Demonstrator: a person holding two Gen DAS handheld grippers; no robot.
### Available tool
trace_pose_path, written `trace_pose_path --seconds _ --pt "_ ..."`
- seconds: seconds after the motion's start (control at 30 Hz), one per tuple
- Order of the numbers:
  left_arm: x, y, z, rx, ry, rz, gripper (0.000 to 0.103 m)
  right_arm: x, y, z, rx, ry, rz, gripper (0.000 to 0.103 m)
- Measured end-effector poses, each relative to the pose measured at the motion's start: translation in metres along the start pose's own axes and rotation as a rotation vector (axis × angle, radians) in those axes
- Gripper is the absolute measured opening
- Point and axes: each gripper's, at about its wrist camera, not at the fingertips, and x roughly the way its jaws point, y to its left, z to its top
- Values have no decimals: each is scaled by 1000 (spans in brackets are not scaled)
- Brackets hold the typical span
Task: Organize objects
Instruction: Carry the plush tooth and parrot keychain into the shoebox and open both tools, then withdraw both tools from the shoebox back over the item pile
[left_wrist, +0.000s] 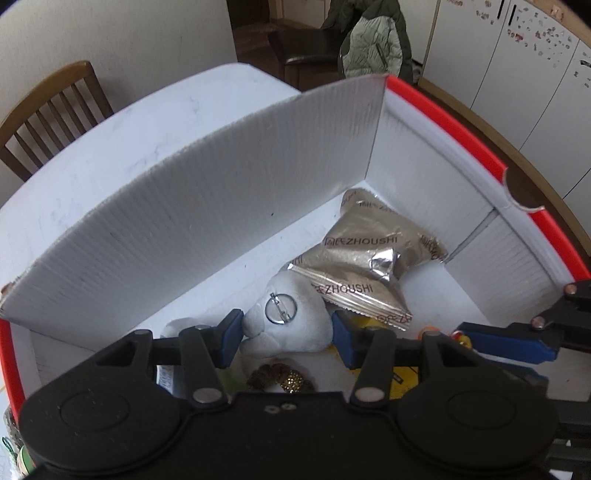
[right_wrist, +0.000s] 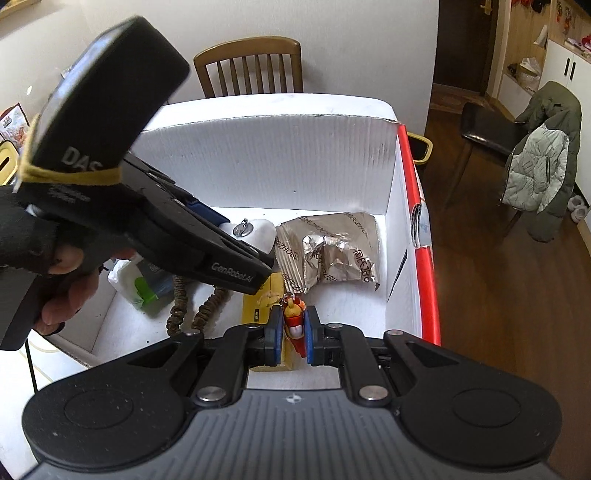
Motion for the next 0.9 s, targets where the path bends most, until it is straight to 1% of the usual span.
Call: trace_pose_path --seconds 0.13,0.2,0.3,0.37,0.43,0.67,0.73,0.8,0.9 --pt "3 0 -1 5 17 10 53 -4 -3 0 7 -7 10 12" --pt "3 -1 -2 8 17 16 57 -6 -5 1 12 -11 14 12" --pt "1 0 -3 -3 9 9 59 -10 -7 2 22 -20 23 12" --pt "-4 2 -4 -14 -9 6 64 -14 -9 2 34 -24 32 13" --pt "-12 5 -5 -29 -39 -4 73 -18 -11 2 46 -30 40 14" --pt "-42 14 -13 -81 -113 -36 73 -34 -13 2 58 -58 54 20" --pt "-53 20 -15 -100 -141 -46 73 -39 -13 2 61 -68 59 27" --pt "-61 15 -12 -111 -169 -50 73 -45 -13 1 66 -80 62 30" --pt "-76 16 -16 -128 -208 -59 73 -53 -12 1 65 -95 65 30"
